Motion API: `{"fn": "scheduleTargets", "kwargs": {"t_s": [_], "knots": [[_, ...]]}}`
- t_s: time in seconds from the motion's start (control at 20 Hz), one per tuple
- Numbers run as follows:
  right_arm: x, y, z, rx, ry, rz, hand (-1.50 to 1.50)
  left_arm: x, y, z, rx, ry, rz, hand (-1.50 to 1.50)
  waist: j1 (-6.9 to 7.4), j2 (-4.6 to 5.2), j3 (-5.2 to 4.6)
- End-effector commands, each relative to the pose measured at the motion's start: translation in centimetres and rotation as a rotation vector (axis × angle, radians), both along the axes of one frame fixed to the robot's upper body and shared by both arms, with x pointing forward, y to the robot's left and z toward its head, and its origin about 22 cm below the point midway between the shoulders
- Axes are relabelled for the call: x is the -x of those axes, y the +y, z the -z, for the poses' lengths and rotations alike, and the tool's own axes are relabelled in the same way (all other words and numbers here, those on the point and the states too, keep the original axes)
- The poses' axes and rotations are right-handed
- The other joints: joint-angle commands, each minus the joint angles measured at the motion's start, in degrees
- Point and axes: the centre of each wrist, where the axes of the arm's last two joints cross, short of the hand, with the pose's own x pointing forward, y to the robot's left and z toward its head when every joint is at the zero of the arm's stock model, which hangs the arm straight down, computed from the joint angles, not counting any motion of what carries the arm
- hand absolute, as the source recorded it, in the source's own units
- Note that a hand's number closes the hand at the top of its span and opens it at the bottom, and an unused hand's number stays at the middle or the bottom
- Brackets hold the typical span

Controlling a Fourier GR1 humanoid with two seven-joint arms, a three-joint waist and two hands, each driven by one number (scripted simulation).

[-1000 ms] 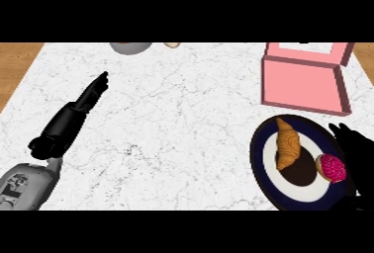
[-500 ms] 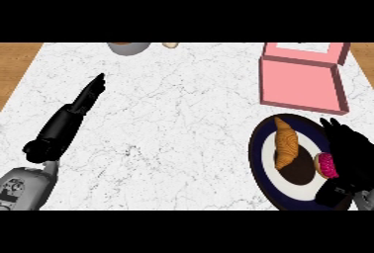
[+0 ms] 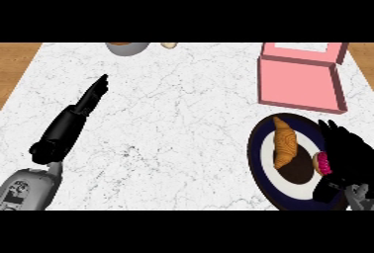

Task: Pick the cupcake from the plate and place it in the cardboard box

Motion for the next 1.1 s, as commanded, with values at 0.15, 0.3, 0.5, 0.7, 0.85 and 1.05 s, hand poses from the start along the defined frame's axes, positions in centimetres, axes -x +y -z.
{"fn": "scheduleTargets", "kwargs": {"t_s": [0.15,0.3,0.5,0.7,0.85,1.05], "knots": [[0.9,-2.5,2.0,0.004,0.047,0.045,-1.5,1.0,0.5,3.2,-0.01,-0.001,-0.006,0.0,-0.3,0.0,0.0],[-0.3,-1.4,1.5,0.021,0.051,0.05,-1.5,-0.3,2.0,-0.1,0.004,-0.007,-0.019,0.0,-0.09,0.0,0.0],[0.4,-1.2,2.2,0.078,0.074,0.088,-1.5,0.2,0.6,0.4,-0.012,-0.011,-0.018,0.0,-0.19,-0.03,-0.01],[-0.7,-4.1,5.4,0.04,0.078,0.082,-1.5,-0.6,1.6,-0.5,0.001,0.002,-0.026,0.0,-0.05,0.04,0.02],[0.5,-4.4,5.1,0.033,0.084,0.087,-1.5,1.0,0.9,-1.0,0.002,-0.001,0.004,0.0,-0.06,-0.02,0.01],[-0.7,-4.4,6.4,0.038,0.082,-0.032,1.5,0.3,0.8,0.1,0.001,-0.008,-0.003,0.0,0.12,0.05,0.02]]}}
